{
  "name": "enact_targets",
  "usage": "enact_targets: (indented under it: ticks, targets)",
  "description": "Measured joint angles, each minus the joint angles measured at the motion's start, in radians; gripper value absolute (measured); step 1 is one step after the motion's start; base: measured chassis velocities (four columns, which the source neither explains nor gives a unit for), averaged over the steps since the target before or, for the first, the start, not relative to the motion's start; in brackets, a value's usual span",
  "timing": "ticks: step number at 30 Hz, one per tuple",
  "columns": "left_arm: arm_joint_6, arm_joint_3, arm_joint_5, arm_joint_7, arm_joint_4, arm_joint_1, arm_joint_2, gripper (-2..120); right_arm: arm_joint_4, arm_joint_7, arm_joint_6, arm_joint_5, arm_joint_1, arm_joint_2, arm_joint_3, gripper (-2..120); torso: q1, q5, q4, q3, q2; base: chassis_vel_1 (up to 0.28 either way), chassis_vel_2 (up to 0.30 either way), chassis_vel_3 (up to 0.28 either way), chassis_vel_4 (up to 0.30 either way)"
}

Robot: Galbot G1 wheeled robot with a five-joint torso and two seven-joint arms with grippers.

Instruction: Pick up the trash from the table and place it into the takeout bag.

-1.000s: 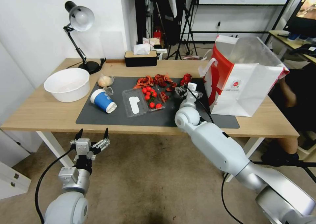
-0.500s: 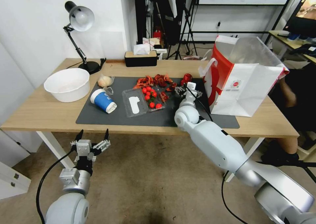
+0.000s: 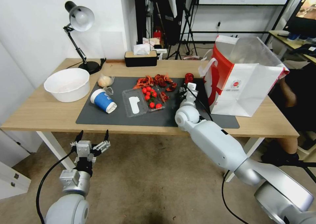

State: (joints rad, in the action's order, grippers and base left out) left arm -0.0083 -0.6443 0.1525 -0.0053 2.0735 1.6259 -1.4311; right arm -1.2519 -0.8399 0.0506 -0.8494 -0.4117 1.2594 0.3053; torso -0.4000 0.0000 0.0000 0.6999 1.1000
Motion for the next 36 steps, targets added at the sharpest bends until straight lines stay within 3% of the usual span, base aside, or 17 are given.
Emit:
enact_targets:
  ticks: [10,24,36]
  targets:
    - [-0.003,-0.002,-0.001,0.0,-0.001,0.001,-0.001,100,-0.071,0.015,-0.02,-0.004,-0.004,-0.017,0.011,47,0.0,0.0,0.0001,0.0,0.0,0.0,0.0,0.0,0.0]
    - [-0.004,-0.001,-0.001,0.0,-0.012,-0.005,-0.001,100,-0.17,0.205,-0.134,-0.001,0.022,-0.055,0.024,47,0.0,0.0,0.0,0.0,0.0,0.0,0.0,0.0,0.0]
    - [-0.004,0.0,-0.001,0.0,-0.016,-0.008,0.0,100,-0.202,0.269,-0.164,-0.001,0.044,-0.069,0.007,47,0.0,0.0,0.0001,0.0,0.0,0.0,0.0,0.0,0.0]
